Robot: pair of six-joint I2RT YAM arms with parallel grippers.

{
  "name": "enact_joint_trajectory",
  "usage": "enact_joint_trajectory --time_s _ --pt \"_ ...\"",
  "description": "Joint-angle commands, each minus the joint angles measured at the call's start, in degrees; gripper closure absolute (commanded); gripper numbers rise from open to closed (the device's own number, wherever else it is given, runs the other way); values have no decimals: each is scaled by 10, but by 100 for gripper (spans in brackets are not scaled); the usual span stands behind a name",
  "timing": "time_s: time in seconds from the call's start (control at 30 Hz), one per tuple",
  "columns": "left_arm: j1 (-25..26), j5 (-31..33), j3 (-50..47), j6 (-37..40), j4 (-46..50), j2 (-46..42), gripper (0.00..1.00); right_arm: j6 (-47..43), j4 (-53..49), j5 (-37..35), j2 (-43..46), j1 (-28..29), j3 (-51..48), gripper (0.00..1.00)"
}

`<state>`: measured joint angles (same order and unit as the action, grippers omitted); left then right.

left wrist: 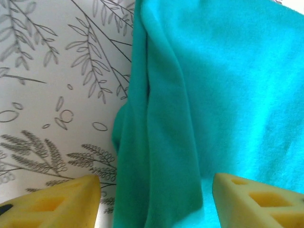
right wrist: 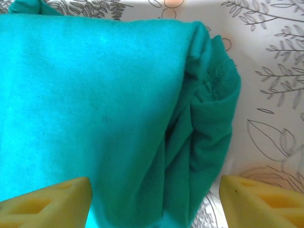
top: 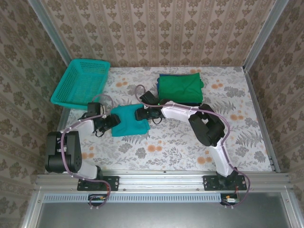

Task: Fold and stack the t-shirts

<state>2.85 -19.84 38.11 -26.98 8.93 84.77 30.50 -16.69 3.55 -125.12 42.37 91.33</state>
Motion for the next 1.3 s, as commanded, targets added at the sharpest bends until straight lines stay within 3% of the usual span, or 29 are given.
enact_joint_trajectory --time_s 0.0,0.13,0.27,0.43,0.73,0.87,0.97,1.03,1.27 --pt "-3 -44 5 -10 -25 12 41 13 -19 23 -31 2 29 30" --pt "-3 -65 6 -13 -31 17 54 26 -3 53 -39 8 37 42" --pt "4 -90 7 -19 -39 20 62 27 -12 55 -37 15 47 62" --pt "8 -116 3 -25 -43 12 74 26 -20 42 -7 14 38 80" --pt "27 -153 13 -42 -38 -30 83 8 -24 3 99 7 -9 93" --pt "40 -146 18 -40 -37 -14 80 1 -34 0 109 1 -18 96" --pt "39 -138 16 -39 -32 5 70 8 -41 1 103 -4 -32 97" --pt "40 -121 13 -37 -27 14 55 19 -39 0 104 -9 -55 97" --pt "27 -80 42 1 14 49 46 31 -37 -6 103 -41 -132 98"
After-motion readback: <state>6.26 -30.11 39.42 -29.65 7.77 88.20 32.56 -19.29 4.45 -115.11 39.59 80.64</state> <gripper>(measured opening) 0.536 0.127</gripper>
